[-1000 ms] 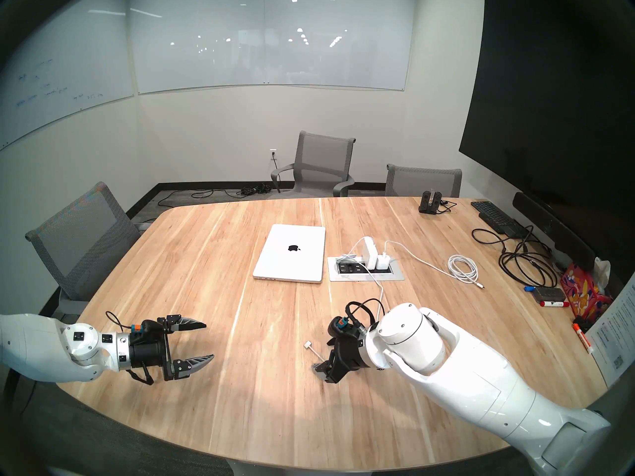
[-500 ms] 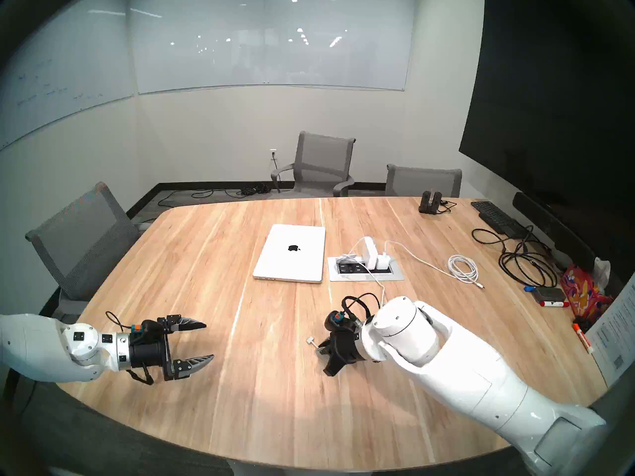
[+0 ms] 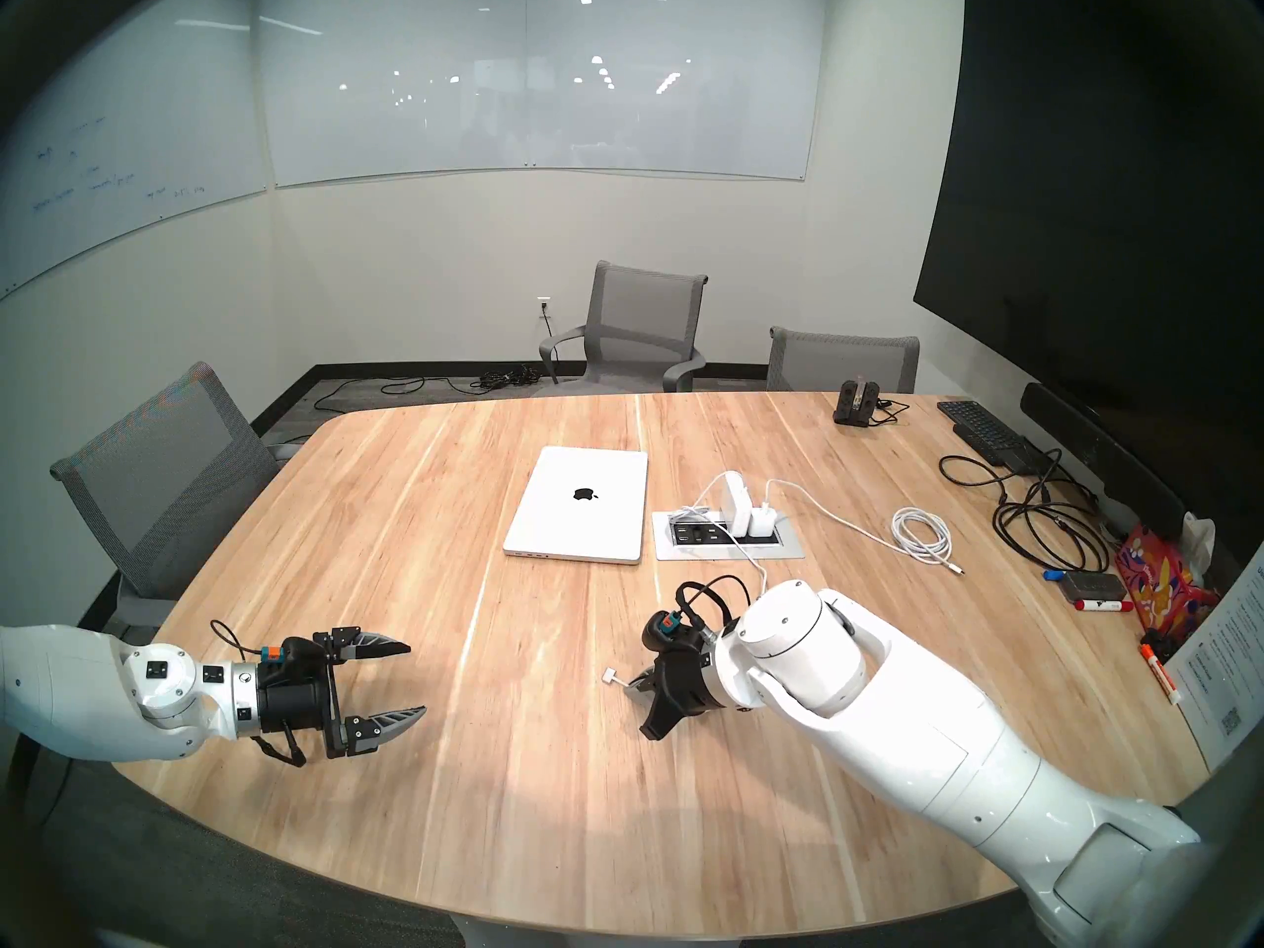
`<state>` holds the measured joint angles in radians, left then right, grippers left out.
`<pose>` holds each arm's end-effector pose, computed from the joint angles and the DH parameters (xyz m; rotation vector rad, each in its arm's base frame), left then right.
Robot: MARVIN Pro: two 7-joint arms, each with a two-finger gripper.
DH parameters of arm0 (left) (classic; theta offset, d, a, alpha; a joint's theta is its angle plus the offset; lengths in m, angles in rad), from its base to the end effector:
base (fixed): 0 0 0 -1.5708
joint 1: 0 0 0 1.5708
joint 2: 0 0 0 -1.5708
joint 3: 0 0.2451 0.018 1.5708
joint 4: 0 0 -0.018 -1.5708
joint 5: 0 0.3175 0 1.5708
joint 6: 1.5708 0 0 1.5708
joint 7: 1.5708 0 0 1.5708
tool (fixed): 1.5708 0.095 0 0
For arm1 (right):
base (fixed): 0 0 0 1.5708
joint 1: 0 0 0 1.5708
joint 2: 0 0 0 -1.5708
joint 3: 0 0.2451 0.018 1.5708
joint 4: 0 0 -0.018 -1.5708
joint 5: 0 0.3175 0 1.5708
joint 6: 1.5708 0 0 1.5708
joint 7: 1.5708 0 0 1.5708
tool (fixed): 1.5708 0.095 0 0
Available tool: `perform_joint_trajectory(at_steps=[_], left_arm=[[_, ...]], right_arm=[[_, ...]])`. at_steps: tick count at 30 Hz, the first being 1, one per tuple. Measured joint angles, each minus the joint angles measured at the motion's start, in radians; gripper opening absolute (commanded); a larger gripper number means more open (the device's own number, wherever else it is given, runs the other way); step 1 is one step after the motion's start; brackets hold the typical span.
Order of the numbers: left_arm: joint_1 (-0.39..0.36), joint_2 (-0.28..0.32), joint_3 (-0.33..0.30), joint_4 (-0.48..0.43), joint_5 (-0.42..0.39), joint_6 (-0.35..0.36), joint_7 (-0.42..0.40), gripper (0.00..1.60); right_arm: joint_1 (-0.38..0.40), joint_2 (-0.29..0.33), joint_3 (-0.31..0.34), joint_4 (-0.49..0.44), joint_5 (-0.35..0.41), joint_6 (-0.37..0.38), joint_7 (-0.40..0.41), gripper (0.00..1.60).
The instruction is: Plug the charging cable into the port of a MacBook
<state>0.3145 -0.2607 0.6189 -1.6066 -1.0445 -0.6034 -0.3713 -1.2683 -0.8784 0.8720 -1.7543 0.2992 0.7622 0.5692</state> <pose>0.2995 0.0982 -0.3233 1.9328 -1.1753 1.3565 0.3614 0.0874 -0.2781 -2.3090 -1.3308 -0.8329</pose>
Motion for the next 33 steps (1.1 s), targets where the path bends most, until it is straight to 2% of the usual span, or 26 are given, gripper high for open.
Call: perform_joint_trajectory(at_steps=[9,20,33], left_arm=[[0.000,0.000,0.000,0.000,0.000,0.000,0.000,1.60],[0.000,0.000,0.000,0.000,0.000,0.000,0.000,1.60],[0.000,0.000,0.000,0.000,0.000,0.000,0.000,1.60]], right_arm=[[0.023,-0.050,-0.006,0.038,-0.004,0.012,-0.006,0.00],[0.023,-0.129,0.008,0.075,0.028,0.048,-0.061,0.00],[0.037,-0.213,0.006,0.095,0.057,0.133,-0.119,0.00]])
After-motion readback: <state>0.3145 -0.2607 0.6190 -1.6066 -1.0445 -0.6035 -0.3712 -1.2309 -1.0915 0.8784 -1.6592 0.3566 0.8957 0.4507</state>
